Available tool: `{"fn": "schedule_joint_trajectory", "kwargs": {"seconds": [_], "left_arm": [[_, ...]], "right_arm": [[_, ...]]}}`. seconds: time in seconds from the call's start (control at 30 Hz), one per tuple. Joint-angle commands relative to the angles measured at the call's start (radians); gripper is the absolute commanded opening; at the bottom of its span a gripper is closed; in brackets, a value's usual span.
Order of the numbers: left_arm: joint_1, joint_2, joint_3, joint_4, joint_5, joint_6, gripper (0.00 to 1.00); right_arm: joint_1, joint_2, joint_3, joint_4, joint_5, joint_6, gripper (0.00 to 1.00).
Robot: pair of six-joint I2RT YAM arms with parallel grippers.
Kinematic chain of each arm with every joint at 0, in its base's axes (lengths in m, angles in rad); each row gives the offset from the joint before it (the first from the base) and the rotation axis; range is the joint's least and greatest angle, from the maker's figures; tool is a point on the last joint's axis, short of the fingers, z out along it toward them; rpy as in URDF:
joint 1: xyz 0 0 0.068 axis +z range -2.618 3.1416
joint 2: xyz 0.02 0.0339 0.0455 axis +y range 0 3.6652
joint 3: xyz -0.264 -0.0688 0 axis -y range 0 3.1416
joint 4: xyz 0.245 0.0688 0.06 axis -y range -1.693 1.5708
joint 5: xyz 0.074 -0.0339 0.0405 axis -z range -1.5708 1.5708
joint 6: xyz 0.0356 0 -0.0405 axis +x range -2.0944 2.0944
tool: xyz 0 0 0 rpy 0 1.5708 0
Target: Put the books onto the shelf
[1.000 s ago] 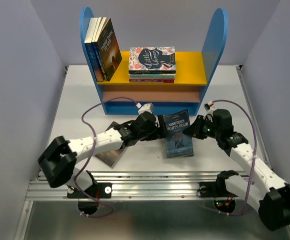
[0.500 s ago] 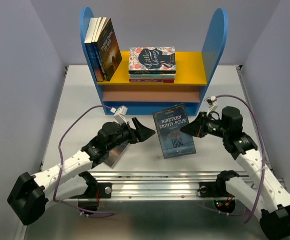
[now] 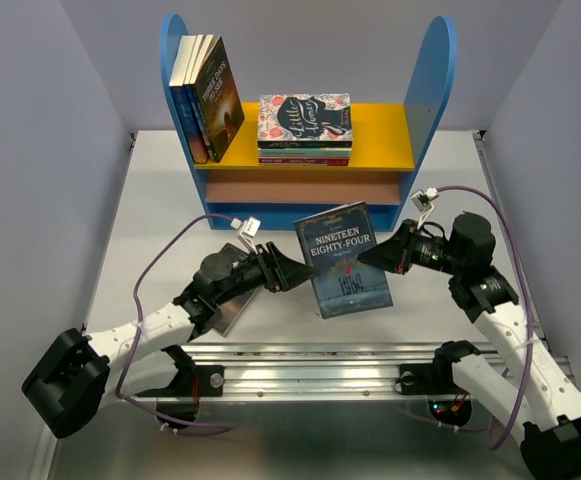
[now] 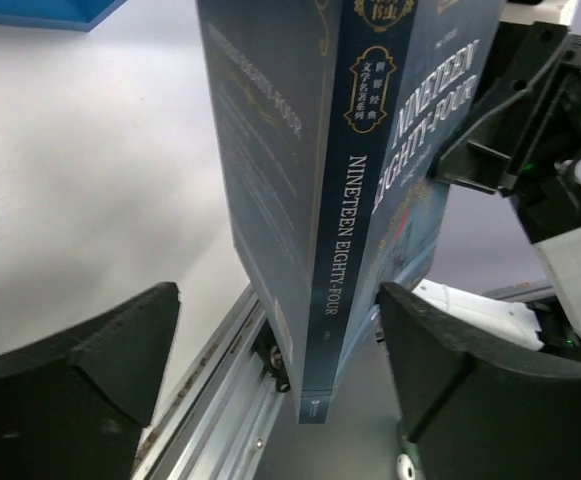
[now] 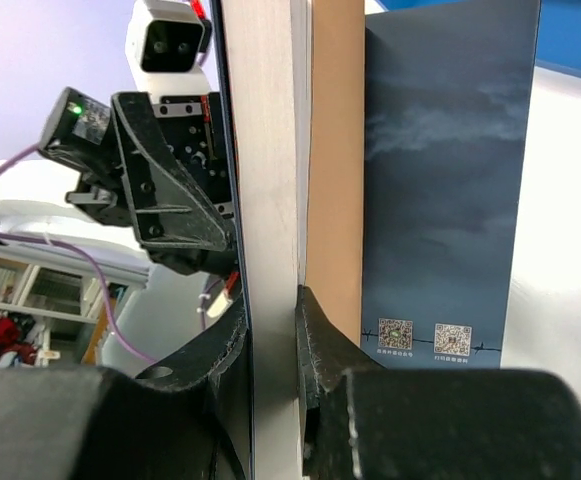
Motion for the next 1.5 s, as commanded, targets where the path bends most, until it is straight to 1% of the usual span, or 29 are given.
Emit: {"fn": "schedule_joint_trajectory", "kwargs": {"seconds": [0.0,0.03,0.2,0.23,0.3,0.33,0.37,0.5,0.6,0.67,0.7,0.73,0.8,0.87,0.9,0.93,1.03,1.07,1.13,1.17,1.2,1.27,1.3,1.33,1.37,1.4,1.47], "left_arm": [[-0.002,-0.006,-0.004,0.155,0.047,-0.008,0.88],[-0.003,-0.004,-0.006,0.159,0.047,-0.011,0.85],[-0.016,0.025,-0.012,0.216,0.06,-0.019,0.83],[-0.019,0.031,-0.007,0.221,0.065,-0.019,0.79],[-0.022,0.056,0.0,0.244,0.08,-0.021,0.78],[-0.025,0.062,0.003,0.251,0.086,-0.021,0.75],[-0.029,0.068,0.006,0.254,0.09,-0.021,0.7],[-0.042,0.1,0.028,0.265,0.102,-0.017,0.69],[-0.048,0.111,0.036,0.271,0.105,-0.017,0.64],[-0.049,0.113,0.036,0.273,0.102,-0.021,0.56],[-0.049,0.11,0.036,0.273,0.099,-0.021,0.55],[-0.049,0.105,0.033,0.273,0.094,-0.021,0.46],[-0.049,0.096,0.028,0.271,0.087,-0.018,0.4],[-0.049,0.085,0.028,0.271,0.085,-0.011,0.26],[-0.051,0.08,0.026,0.27,0.085,-0.008,0.16],[-0.049,0.077,0.026,0.268,0.083,-0.007,0.0],[-0.056,0.039,0.026,0.253,0.051,0.027,0.0],[-0.057,0.021,0.03,0.233,0.039,0.039,0.0],[-0.065,-0.045,0.052,0.15,-0.018,0.1,0.0],[-0.071,-0.073,0.063,0.117,-0.044,0.123,0.0],[-0.086,-0.097,0.078,0.042,-0.099,0.148,0.0],[-0.105,-0.169,0.117,-0.031,-0.159,0.217,0.0],[-0.121,-0.214,0.144,-0.095,-0.223,0.252,0.0],[-0.134,-0.235,0.164,-0.142,-0.278,0.259,0.0],[-0.141,-0.252,0.186,-0.233,-0.348,0.274,0.0],[-0.151,-0.274,0.238,-0.277,-0.381,0.3,0.0],[-0.154,-0.291,0.281,-0.365,-0.445,0.366,0.0]], "right_arm": [[0.006,-0.001,0.002,0.216,-0.071,0.075,0.01],[0.006,0.005,-0.003,0.242,-0.074,0.083,0.01],[0.006,0.043,-0.043,0.322,-0.12,0.138,0.01],[0.006,0.055,-0.058,0.338,-0.123,0.146,0.01],[0.006,0.063,-0.073,0.392,-0.133,0.173,0.01],[0.006,0.066,-0.079,0.403,-0.134,0.178,0.01],[0.006,0.072,-0.09,0.42,-0.136,0.184,0.01],[0.006,0.085,-0.118,0.467,-0.145,0.218,0.01],[0.006,0.089,-0.127,0.477,-0.136,0.223,0.01],[0.006,0.088,-0.139,0.481,-0.11,0.224,0.01],[0.006,0.094,-0.139,0.48,-0.113,0.223,0.01],[0.006,0.1,-0.139,0.477,-0.117,0.223,0.01],[0.006,0.114,-0.139,0.474,-0.13,0.223,0.01],[0.006,0.134,-0.147,0.474,-0.137,0.223,0.01],[0.006,0.138,-0.15,0.466,-0.128,0.216,0.01],[0.006,0.143,-0.152,0.46,-0.117,0.21,0.01],[0.006,0.157,-0.138,0.38,-0.059,0.16,0.01],[0.006,0.158,-0.127,0.33,-0.047,0.138,0.01],[0.006,0.158,-0.086,0.284,-0.012,0.085,0.32],[0.006,0.158,-0.075,0.273,-0.005,0.075,0.51],[0.006,0.155,-0.067,0.27,-0.005,0.062,0.68],[0.006,0.158,-0.046,0.27,-0.007,0.055,0.9],[0.006,0.164,-0.035,0.27,0.013,0.063,1.0],[0.006,0.168,-0.032,0.27,0.033,0.071,1.0],[0.006,0.171,-0.03,0.268,0.056,0.078,1.0],[0.006,0.172,-0.029,0.268,0.095,0.08,1.0],[0.006,0.165,-0.029,0.268,0.137,0.083,1.0]]}}
